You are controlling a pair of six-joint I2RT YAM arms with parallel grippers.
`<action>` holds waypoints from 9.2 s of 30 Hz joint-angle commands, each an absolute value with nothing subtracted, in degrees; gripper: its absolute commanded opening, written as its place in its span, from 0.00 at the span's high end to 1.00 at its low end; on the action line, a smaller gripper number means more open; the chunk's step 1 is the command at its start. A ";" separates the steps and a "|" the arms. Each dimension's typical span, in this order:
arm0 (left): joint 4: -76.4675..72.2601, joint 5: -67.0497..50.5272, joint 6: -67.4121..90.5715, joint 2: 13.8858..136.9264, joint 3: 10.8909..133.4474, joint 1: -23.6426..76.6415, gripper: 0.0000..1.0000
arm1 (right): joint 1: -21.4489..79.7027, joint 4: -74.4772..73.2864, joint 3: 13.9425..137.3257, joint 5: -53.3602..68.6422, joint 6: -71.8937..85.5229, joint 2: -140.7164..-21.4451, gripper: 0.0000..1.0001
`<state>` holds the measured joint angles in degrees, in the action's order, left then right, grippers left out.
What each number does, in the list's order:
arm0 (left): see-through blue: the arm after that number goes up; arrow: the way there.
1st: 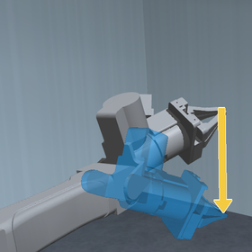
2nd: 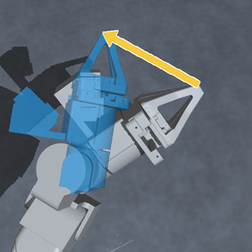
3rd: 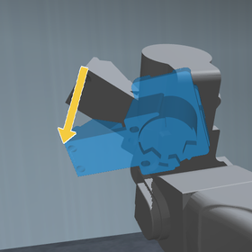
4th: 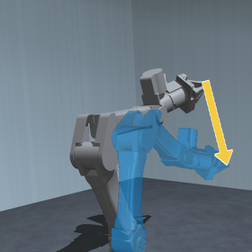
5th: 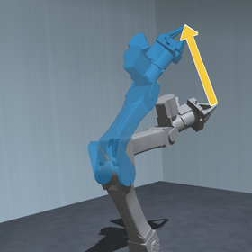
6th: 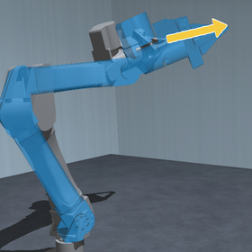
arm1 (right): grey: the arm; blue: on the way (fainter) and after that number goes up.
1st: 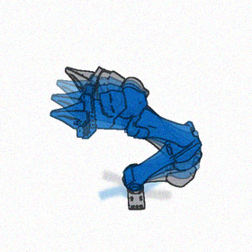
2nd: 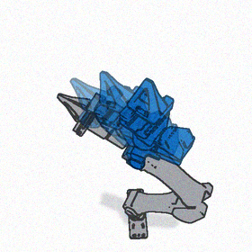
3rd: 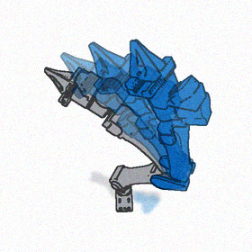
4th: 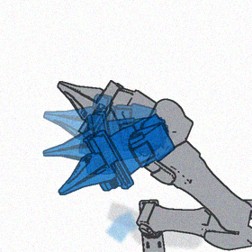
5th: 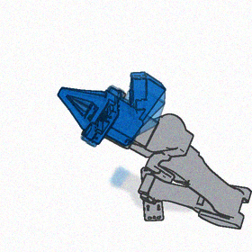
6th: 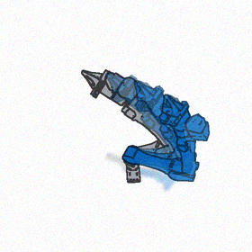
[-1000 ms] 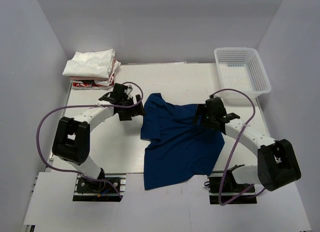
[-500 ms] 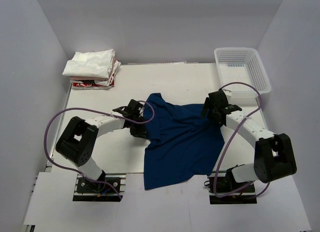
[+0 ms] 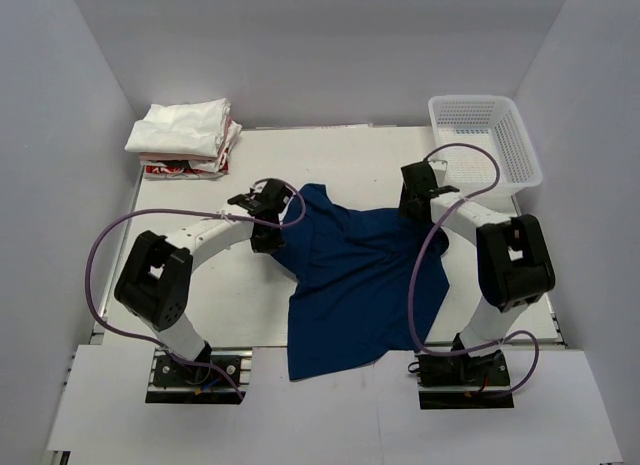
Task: Fold and stack the t-shirts
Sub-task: Flatten out the tshirt
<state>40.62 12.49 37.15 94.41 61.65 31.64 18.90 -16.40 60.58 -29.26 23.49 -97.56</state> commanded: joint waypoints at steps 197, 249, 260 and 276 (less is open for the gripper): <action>37.96 26.37 6.67 134.82 119.62 12.40 0.88 | 16.87 -26.72 33.74 -3.70 30.06 -69.17 0.10; 37.70 14.16 43.15 148.44 132.19 9.76 0.00 | 16.79 -9.40 54.75 -2.99 25.84 -102.13 0.10; 32.95 -0.26 29.45 133.62 125.52 10.63 0.00 | 18.02 -8.61 58.53 -0.88 18.38 -93.97 0.10; 37.09 -5.43 43.23 81.24 51.93 15.64 0.00 | 18.28 -20.38 37.45 -8.87 35.24 -60.42 0.10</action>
<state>33.58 -0.60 37.74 85.36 65.17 14.20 18.70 -15.07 39.40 -5.91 29.91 -66.67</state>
